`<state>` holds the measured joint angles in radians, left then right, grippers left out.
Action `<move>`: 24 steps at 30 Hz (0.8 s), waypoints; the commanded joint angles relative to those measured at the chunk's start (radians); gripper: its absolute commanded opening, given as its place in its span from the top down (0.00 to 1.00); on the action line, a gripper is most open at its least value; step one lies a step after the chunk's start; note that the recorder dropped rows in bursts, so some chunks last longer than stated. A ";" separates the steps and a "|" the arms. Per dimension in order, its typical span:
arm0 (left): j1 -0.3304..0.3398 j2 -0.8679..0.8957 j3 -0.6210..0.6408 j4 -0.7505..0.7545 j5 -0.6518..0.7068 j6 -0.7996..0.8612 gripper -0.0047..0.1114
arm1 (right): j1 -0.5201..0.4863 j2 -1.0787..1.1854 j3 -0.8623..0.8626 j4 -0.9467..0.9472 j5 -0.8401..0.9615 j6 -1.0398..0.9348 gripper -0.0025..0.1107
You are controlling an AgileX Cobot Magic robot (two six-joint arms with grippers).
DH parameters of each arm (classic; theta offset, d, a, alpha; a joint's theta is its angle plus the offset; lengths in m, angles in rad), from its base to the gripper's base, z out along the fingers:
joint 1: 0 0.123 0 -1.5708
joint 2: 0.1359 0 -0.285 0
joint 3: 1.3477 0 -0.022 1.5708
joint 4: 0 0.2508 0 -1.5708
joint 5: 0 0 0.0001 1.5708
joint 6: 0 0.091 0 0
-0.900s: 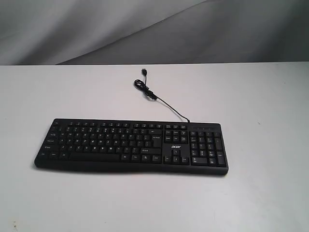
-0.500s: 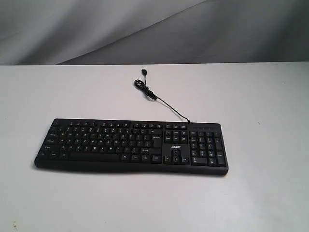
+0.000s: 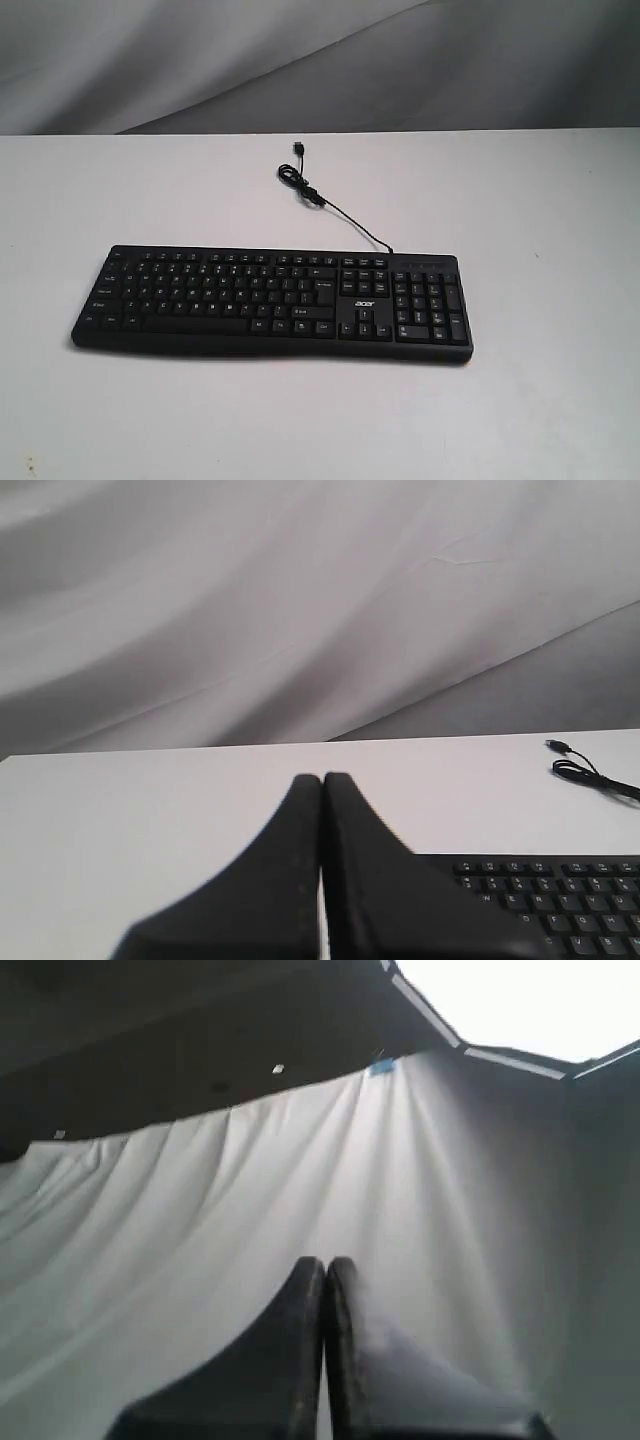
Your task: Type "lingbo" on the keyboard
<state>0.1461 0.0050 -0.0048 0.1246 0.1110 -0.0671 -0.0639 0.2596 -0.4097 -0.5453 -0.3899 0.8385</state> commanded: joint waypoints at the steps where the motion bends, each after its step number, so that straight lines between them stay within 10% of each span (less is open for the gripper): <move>1: -0.007 -0.005 0.005 0.000 -0.010 -0.002 0.96 | -0.006 0.349 -0.256 -0.480 -0.236 0.467 0.98; 5: -0.007 -0.005 0.005 0.000 -0.010 -0.002 0.96 | -0.006 0.699 -0.556 -0.509 -0.531 0.392 0.98; 9: -0.007 -0.005 0.005 0.000 -0.010 -0.002 0.96 | 0.030 0.947 -0.813 -1.199 0.080 0.718 0.98; 15: -0.007 -0.005 0.005 0.000 -0.010 -0.002 0.96 | 0.044 1.192 -0.769 -1.193 0.733 0.564 0.98; 19: -0.007 -0.005 0.005 0.000 -0.010 -0.002 0.96 | 0.044 1.423 -0.903 -0.572 0.976 0.035 0.98; 24: -0.007 -0.005 0.005 0.000 -0.010 -0.002 0.96 | 0.044 1.585 -1.034 1.308 1.117 -1.871 0.98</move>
<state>0.1461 0.0050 -0.0048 0.1246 0.1110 -0.0671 -0.0225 1.8291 -1.4272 0.1193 0.6022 -0.4205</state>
